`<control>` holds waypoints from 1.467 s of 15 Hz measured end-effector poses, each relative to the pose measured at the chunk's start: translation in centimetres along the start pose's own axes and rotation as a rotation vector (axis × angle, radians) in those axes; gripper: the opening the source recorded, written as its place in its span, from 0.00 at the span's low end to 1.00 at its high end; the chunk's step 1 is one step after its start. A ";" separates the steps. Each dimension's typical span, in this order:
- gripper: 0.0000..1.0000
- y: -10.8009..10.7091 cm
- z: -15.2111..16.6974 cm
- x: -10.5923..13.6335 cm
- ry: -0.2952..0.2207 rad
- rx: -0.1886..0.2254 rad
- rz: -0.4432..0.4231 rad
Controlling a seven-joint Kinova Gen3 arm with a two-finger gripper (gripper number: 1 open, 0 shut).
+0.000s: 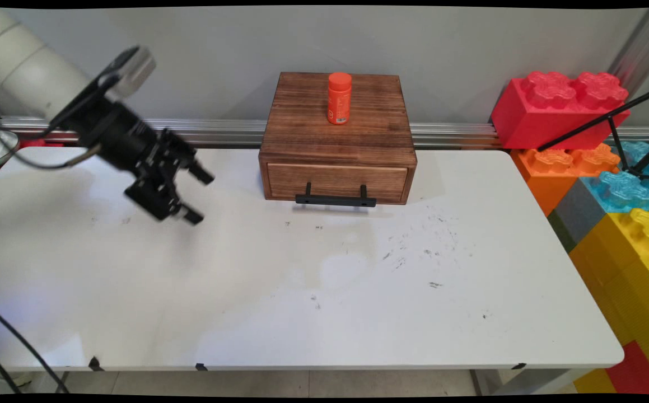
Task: Open the drawer
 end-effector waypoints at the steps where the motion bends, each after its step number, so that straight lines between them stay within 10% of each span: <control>1: 1.00 -0.4 -0.1 0.7 0.007 0.007 0.002; 12: 1.00 -6.7 3.6 10.3 0.033 0.091 0.041; 22: 1.00 -7.8 13.1 13.8 -0.008 0.073 0.036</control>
